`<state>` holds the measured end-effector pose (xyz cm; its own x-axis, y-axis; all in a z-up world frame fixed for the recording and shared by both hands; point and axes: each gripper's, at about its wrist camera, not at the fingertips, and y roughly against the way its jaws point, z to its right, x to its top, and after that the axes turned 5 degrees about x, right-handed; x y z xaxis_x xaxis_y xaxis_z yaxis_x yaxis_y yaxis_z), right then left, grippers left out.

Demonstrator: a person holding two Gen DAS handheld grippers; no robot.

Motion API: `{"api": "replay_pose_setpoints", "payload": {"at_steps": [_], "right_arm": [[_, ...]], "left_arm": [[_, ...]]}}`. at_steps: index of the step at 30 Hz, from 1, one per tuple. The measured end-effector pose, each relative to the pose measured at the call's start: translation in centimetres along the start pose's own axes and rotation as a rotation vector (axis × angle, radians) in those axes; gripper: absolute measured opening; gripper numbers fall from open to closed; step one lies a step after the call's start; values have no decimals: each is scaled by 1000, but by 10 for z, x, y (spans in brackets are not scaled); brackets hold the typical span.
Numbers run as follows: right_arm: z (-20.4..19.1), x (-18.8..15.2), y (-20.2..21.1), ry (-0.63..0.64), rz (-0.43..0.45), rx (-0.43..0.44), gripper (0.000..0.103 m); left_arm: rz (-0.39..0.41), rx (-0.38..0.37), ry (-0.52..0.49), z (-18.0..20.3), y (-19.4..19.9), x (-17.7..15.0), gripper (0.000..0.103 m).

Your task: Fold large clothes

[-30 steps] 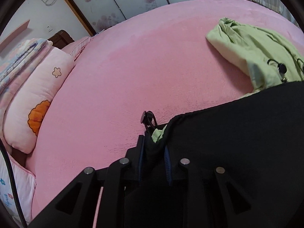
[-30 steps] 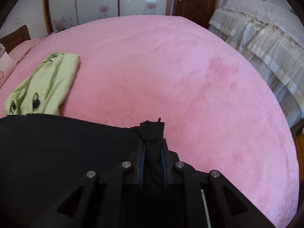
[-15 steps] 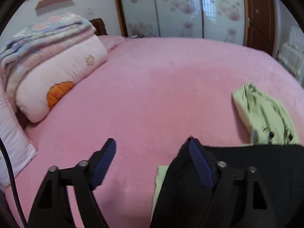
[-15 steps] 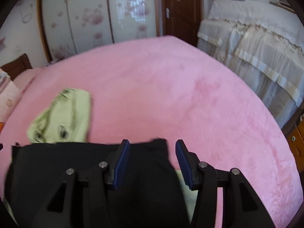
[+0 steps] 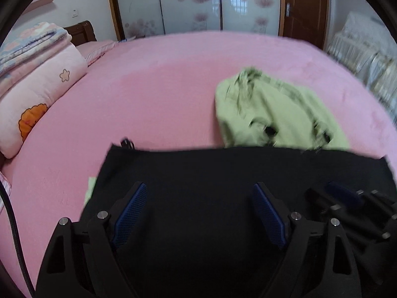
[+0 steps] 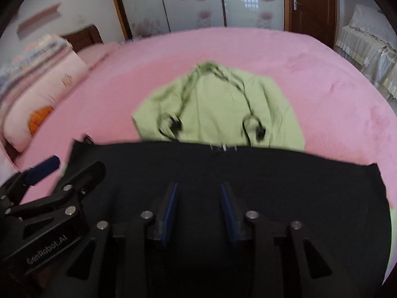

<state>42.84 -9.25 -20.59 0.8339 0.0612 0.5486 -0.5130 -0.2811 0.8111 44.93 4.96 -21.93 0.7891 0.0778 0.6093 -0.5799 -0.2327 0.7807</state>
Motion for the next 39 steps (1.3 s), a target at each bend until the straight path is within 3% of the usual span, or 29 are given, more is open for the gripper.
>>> {"api": "replay_pose_setpoints", "payload": {"at_steps": [4,9,11,13,16,20,23,26,31,33,35,36,39], "right_arm": [[47,-1,3,-56,19,-71,31],[148,-8,28,-187,22,-292,31],[188,-16,39,-241,25,-372,31],[221,-30,47,-287,21,-407,31],[243,-42,62,-385,51,-318,32],[223,-40,93,-406,84,-274,32],[175,-42,126,-361,138,-144,32],[101,-49,152,-258,173,13,34],[3,-92,145,-176,101,233,34],[-18,-118,128,-142,40,229,34],[-19,-141,115,-130,-22,189,34],[-10,-153,114,-136,-32,166,30],[29,-177,136,-133,5,75,25]], "left_arm": [[-33,70,9,-25,-33,-4,86],[-74,262,72,-95,-58,-3,87],[-101,253,123,-122,-66,-12,87],[-116,191,204,-144,-68,-21,88],[-119,194,239,-151,-68,-25,88],[-90,234,219,-145,-37,-17,87],[-29,154,222,-133,17,-22,87],[2,69,204,-110,66,-41,87],[9,-16,194,-70,111,-99,87],[8,11,174,-56,112,-121,87],[-7,111,133,-51,102,-142,87],[-28,161,124,-55,96,-153,87],[-63,186,183,-84,83,-169,88]]}}
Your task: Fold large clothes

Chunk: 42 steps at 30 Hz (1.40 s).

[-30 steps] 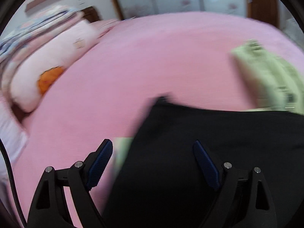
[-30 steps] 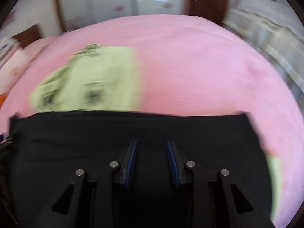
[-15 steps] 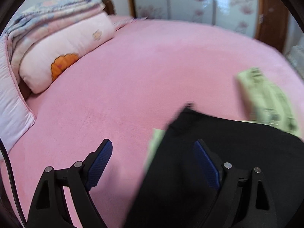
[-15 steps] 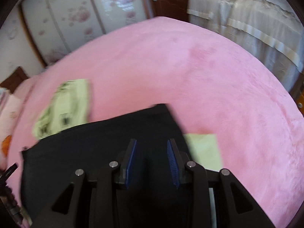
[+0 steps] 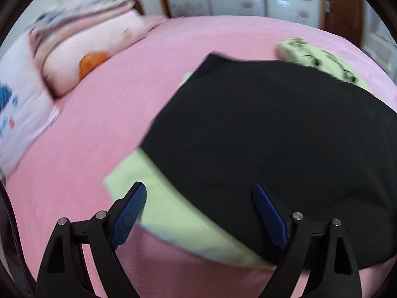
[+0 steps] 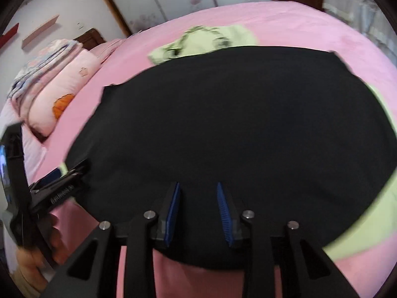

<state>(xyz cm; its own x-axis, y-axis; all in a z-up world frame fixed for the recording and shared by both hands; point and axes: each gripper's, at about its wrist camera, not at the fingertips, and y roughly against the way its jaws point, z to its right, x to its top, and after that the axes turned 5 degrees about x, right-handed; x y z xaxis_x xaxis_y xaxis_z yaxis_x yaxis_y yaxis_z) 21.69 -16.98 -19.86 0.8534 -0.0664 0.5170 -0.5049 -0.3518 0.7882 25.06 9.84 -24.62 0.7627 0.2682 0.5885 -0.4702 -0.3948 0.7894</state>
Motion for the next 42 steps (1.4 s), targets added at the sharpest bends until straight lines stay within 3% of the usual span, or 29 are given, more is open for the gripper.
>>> {"api": "replay_pose_setpoints", "payload": {"at_steps": [3,7,9,11,17,25,30,35,39,42], "right_arm": [[42,-10,28,-4,37,-155,23],[100,-16,49,-117,30,-261,24],[123,-21,56,-185,31,-251,23],[133,-25,58,-225,28,-218,23],[120,-25,53,-145,3,-323,24],[110,-2,64,-174,-6,-288,24],[82,28,93,-114,8,-214,25],[49,81,119,-29,23,-140,25],[27,141,140,19,68,-70,25],[19,184,148,32,87,-43,33]], "left_arm": [[-4,76,37,-27,-9,-2,89],[-57,-7,95,-50,-26,-1,95],[-61,-1,97,-49,-28,-2,96],[-60,19,85,-45,-29,-4,97],[-75,26,70,-42,-30,-4,97],[-85,29,-4,-43,-2,20,97],[-80,-98,-121,-31,40,47,97],[-44,-166,-248,-7,79,83,97],[32,-216,-314,13,112,128,97],[76,-228,-330,26,128,159,97]]}}
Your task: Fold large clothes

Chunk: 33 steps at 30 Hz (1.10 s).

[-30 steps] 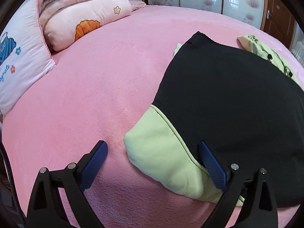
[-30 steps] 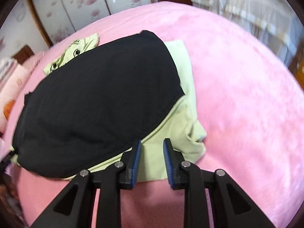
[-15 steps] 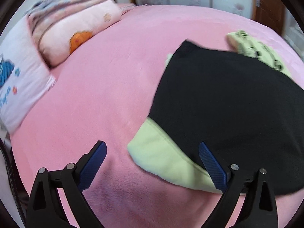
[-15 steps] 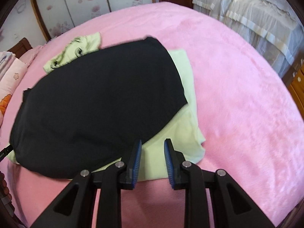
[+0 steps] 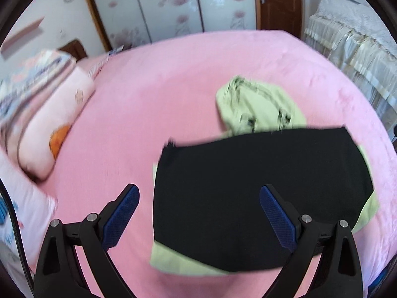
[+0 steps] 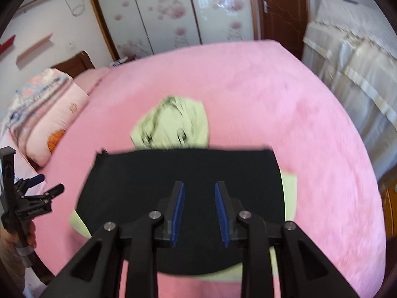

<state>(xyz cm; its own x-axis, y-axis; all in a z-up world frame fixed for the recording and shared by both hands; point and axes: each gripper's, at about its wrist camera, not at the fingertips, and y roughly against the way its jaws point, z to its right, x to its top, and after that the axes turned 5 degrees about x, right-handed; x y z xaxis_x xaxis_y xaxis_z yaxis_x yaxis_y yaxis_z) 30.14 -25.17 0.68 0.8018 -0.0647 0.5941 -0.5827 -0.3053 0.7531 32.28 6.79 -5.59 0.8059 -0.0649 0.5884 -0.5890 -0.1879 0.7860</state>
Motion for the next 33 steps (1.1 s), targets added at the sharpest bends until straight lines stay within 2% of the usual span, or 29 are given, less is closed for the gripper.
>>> {"api": "replay_pose_setpoints", "payload": {"at_steps": [4,8,13,18,21,27,29,33], "right_arm": [[-3,46,-15,17,4,20,33],[-1,89,-52,28,-15,11,33],[14,124,-116,26,-36,0,33],[35,147,-200,-54,-89,34,33],[44,154,-252,-85,-126,44,33],[63,159,-326,-145,-162,38,33],[69,161,-342,-173,-167,62,33],[77,165,-369,-207,-171,74,33]], "left_arm": [[-2,-51,-9,9,-2,52,97],[12,-77,-18,18,-23,98,97],[42,-53,-1,27,-88,144,97],[-18,-30,46,28,-183,163,97],[-65,-23,46,34,-234,163,97],[-147,-45,65,42,-309,155,97],[-185,-59,83,42,-333,154,97],[-248,-141,132,43,-368,150,97]]}}
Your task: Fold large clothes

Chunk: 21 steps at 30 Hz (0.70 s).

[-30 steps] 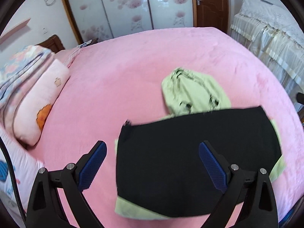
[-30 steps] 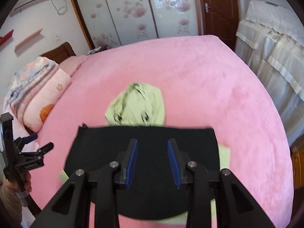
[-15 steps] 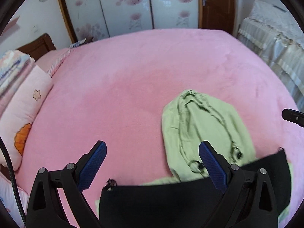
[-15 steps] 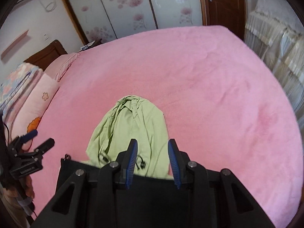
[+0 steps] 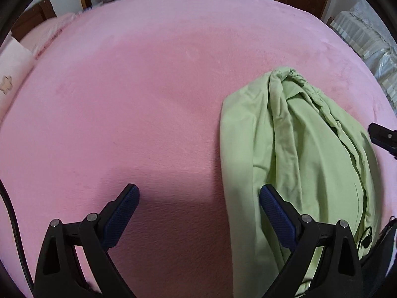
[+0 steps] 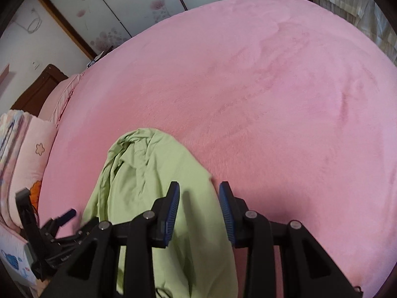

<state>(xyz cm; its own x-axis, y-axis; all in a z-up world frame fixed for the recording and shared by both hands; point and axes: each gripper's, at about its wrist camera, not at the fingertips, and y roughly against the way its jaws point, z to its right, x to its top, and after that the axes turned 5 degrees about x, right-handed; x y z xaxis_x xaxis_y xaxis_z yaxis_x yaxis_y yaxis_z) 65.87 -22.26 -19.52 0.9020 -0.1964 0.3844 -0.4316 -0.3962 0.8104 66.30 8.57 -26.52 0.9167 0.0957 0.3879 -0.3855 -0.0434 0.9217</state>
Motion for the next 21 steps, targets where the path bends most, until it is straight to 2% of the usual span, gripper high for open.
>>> {"api": "replay_pose_setpoints", "payload": {"at_steps": [3,4,5,6,7,8,9,14,17,21], "right_arm": [[0,1,-22,13,-59,6,33],[0,0,-28,14,-71,3,33],[-1,-2,-32,18,-70,0,33],[-4,-5,-33,35,-54,-2,33],[-6,-8,-32,52,-39,-6,30],[-11,-11,-30,89,-27,-17,10],[-15,-13,-29,114,-27,-29,2],[-36,-25,16,207,69,-1,2],[-47,-44,69,268,178,53,2],[-52,-88,139,353,300,136,2]], "left_arm": [[14,-22,4,1,-7,1,96],[28,-40,7,2,-5,1,85],[36,-57,9,3,-4,1,63],[39,-97,13,3,-3,2,49],[37,-148,21,3,-1,3,18],[36,-177,35,5,1,3,8],[59,-151,39,7,8,3,8],[180,-69,11,15,48,-3,4],[260,-87,35,4,88,-20,4],[368,-146,41,-17,152,-58,4]]}}
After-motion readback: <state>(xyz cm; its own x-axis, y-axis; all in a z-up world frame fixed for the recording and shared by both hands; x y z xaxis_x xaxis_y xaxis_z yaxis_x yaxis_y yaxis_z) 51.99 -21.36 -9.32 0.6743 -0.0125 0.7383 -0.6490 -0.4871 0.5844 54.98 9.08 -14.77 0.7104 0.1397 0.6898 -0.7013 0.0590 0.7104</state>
